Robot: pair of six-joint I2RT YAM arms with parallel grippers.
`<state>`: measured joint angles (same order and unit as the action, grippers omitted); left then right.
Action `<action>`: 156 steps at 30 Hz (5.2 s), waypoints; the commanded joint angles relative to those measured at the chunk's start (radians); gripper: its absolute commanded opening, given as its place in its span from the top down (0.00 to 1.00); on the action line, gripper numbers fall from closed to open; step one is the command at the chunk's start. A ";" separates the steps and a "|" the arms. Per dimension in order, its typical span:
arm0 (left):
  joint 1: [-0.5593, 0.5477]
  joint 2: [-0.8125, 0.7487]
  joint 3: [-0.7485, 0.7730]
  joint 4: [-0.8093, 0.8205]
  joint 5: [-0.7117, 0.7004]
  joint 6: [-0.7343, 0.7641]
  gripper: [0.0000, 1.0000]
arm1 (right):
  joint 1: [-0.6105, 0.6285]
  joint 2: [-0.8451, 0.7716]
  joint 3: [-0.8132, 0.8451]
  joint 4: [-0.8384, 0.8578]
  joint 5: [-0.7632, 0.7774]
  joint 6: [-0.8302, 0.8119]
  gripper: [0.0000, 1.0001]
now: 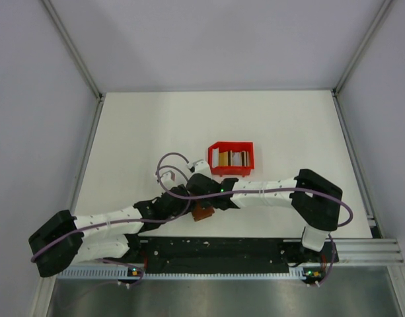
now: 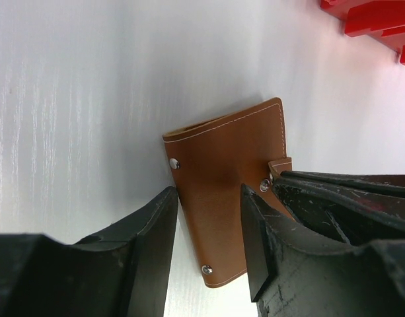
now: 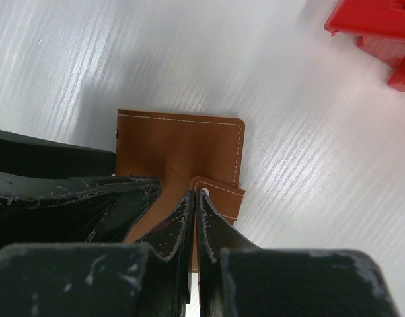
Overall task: Put the credit cards into the card holder
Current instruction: Close the card holder at the center of the board.
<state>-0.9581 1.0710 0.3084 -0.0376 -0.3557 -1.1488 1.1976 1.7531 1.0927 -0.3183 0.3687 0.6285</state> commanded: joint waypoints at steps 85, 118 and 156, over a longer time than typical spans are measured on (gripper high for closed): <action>0.010 0.043 -0.032 -0.036 0.040 0.029 0.55 | 0.002 0.011 -0.120 0.131 -0.122 0.077 0.86; 0.010 -0.039 -0.008 0.151 0.198 0.205 0.52 | -0.046 -0.247 -0.320 0.300 -0.126 0.158 0.94; 0.010 0.075 0.098 0.104 0.155 0.258 0.42 | -0.099 -0.207 -0.290 0.266 -0.132 0.128 0.94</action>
<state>-0.9459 1.1187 0.3618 0.0589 -0.1768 -0.9028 1.1095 1.5318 0.7666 -0.0734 0.2367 0.7670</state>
